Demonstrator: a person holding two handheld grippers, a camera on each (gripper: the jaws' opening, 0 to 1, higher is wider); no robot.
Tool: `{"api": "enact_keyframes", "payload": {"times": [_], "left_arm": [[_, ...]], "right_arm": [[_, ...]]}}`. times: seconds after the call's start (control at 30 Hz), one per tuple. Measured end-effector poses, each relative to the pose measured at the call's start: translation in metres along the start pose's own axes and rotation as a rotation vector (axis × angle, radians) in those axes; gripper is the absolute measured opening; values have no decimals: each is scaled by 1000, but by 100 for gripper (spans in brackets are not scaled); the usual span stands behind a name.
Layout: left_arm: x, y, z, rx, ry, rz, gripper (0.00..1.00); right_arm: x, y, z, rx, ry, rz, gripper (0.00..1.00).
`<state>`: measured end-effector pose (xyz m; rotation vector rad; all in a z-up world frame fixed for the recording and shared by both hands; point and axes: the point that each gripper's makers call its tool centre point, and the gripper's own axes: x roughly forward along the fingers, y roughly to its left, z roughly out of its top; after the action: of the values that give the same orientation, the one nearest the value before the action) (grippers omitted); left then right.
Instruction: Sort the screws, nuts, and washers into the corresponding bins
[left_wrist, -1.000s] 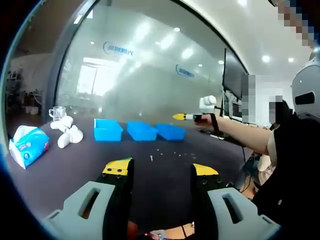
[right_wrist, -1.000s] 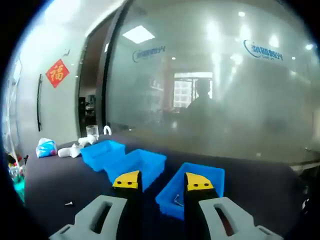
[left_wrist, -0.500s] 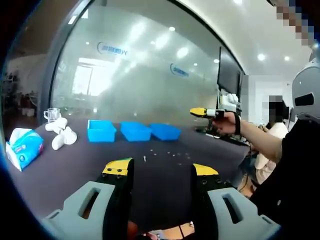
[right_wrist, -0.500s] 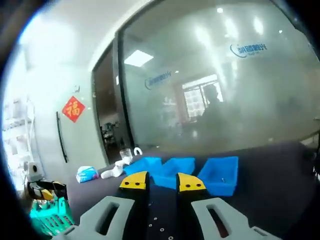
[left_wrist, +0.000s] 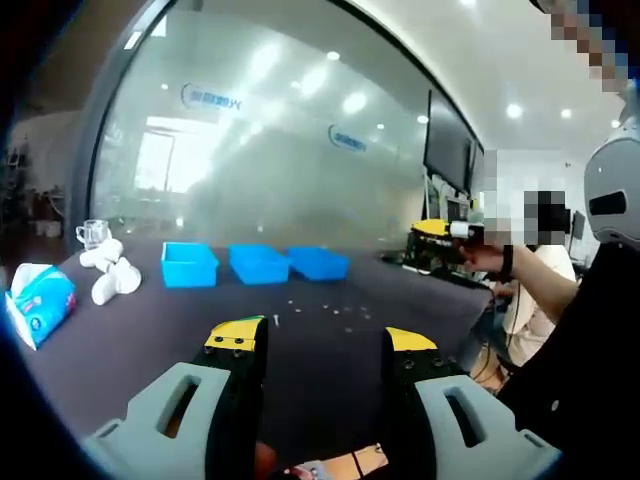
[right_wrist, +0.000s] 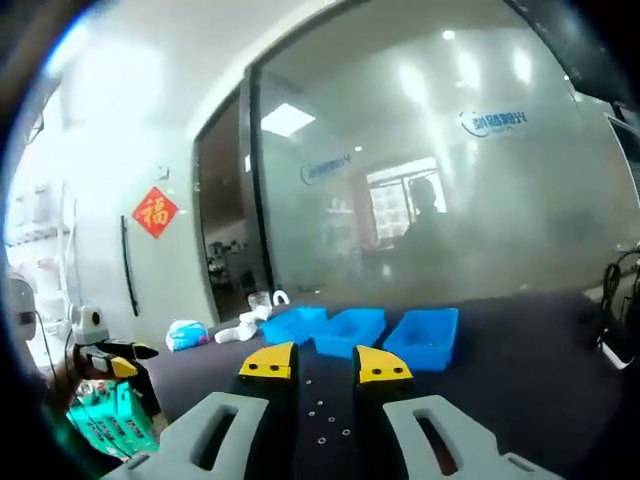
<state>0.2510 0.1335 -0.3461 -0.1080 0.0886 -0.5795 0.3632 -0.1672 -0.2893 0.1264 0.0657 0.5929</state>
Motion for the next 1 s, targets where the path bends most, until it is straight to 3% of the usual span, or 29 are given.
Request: {"api": "enact_keyframes", "payload": {"times": [0.1, 0.3, 0.5, 0.67, 1.0], "left_arm": [[0, 0, 1, 3, 1, 1, 43], [1, -1, 0, 9, 7, -1, 43], [5, -3, -2, 9, 17, -10, 43], [7, -5, -2, 12, 19, -16, 43], [6, -7, -6, 15, 27, -20, 43]], "right_arm": [[-7, 2, 3, -60, 10, -22, 18], [-19, 17, 4, -142, 41, 2, 19], [-32, 31, 6, -171, 35, 24, 20], [-38, 36, -3, -207, 62, 37, 21], [-53, 52, -28, -278, 158, 137, 25]]}}
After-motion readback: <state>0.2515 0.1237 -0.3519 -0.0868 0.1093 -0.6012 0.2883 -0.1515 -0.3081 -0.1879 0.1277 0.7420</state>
